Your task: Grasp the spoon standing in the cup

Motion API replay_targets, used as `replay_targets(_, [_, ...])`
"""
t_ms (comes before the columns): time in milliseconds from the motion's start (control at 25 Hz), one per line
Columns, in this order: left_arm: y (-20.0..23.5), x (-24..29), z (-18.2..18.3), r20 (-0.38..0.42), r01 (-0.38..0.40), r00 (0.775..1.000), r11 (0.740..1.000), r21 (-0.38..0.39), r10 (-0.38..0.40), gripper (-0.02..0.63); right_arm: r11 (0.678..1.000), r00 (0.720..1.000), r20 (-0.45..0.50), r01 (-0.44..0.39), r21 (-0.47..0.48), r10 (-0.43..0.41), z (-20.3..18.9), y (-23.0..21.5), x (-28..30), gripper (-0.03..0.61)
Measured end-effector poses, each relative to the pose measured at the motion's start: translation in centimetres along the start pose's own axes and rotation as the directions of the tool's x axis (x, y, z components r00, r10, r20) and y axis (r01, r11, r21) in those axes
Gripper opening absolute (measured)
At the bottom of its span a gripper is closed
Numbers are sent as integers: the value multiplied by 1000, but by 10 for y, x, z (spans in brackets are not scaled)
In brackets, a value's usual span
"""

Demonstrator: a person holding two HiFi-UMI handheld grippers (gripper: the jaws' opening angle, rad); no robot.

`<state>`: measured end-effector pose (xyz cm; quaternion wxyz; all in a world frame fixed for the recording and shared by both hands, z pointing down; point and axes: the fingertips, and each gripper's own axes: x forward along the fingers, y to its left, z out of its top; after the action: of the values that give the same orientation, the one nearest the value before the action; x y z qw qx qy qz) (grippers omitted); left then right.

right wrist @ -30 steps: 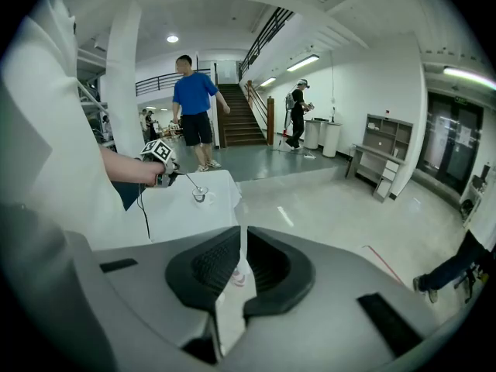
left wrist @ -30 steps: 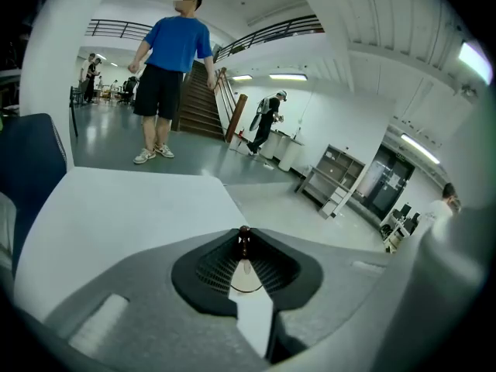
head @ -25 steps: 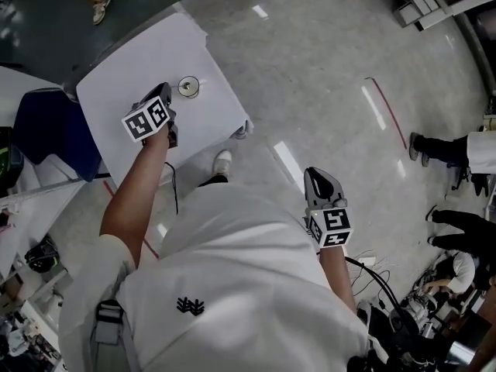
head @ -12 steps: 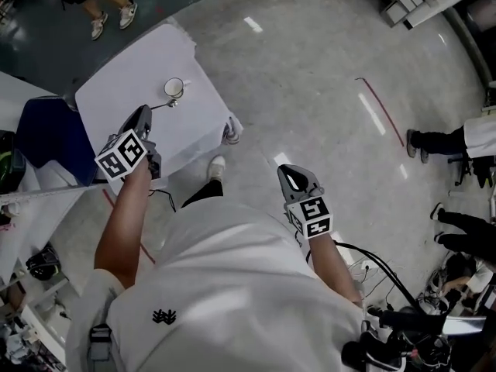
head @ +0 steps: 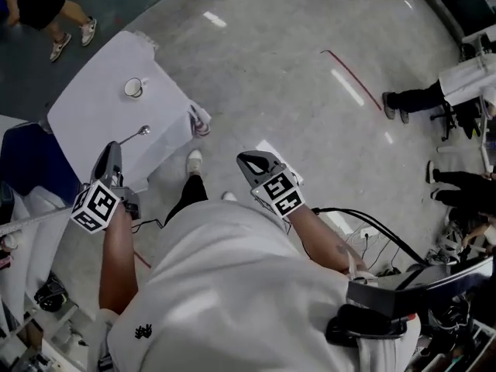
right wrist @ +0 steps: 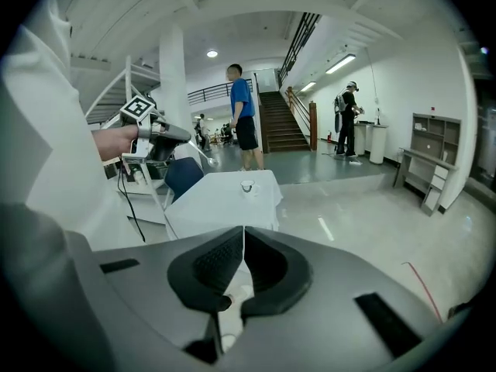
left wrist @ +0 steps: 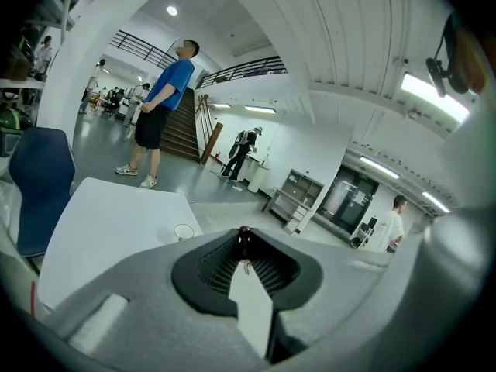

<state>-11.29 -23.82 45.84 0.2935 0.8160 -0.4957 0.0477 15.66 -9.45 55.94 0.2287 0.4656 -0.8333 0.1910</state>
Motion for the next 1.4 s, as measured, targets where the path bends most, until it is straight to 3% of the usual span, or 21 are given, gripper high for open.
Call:
replay_targets(600, [-55, -95, -36, 43, -23, 999, 997, 68, 20, 49, 986, 991, 39, -124, -109, 129, 0, 50, -39, 11])
replay_targets(760, [-58, -93, -42, 31, 11, 999, 997, 73, -13, 49, 990, 994, 43, -94, -103, 99, 0, 51, -43, 9])
replay_targets(1400, [-49, -93, -52, 10, 9, 1000, 998, 64, -10, 49, 985, 993, 46, -99, -142, 106, -2, 54, -27, 9])
